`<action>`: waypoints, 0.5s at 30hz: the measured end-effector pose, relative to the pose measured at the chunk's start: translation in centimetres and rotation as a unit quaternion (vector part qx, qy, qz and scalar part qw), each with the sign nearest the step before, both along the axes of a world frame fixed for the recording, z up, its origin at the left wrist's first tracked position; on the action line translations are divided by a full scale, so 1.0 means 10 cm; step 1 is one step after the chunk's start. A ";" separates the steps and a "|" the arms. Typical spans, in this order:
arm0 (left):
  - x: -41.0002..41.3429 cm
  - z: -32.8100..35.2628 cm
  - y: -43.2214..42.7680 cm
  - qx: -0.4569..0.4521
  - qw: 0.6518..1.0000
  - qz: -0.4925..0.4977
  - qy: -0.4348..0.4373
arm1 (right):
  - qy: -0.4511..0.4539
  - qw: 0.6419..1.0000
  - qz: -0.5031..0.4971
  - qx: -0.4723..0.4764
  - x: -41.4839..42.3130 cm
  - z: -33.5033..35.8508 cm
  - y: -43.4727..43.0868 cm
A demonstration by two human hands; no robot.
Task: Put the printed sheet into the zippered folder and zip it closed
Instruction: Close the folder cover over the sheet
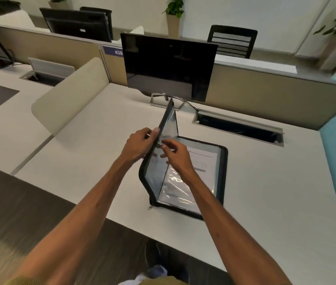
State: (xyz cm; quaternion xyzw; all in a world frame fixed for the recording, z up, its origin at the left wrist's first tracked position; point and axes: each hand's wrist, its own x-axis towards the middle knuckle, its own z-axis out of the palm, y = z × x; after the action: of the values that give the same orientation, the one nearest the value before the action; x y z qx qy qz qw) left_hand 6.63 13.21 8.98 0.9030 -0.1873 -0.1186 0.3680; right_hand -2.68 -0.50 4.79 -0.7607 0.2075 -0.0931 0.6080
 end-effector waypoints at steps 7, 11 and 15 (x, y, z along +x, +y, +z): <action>-0.46 -0.18 -0.42 -0.030 0.992 -0.123 0.020 | 0.017 0.989 -0.099 0.108 -0.50 0.04 -0.44; -0.63 -0.44 -0.69 0.084 0.971 -0.216 0.063 | 0.069 0.978 -0.166 0.107 -0.75 0.02 -0.69; -0.81 -0.70 -0.81 0.166 0.943 -0.285 0.047 | 0.139 0.969 -0.201 0.033 -1.02 -0.19 -0.94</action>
State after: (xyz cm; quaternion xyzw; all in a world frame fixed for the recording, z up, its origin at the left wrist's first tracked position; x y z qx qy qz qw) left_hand -1.44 5.08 1.97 0.8536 -0.3968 -0.2905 0.1720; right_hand -12.88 -9.95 2.90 -0.6881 0.4416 -0.1002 0.5670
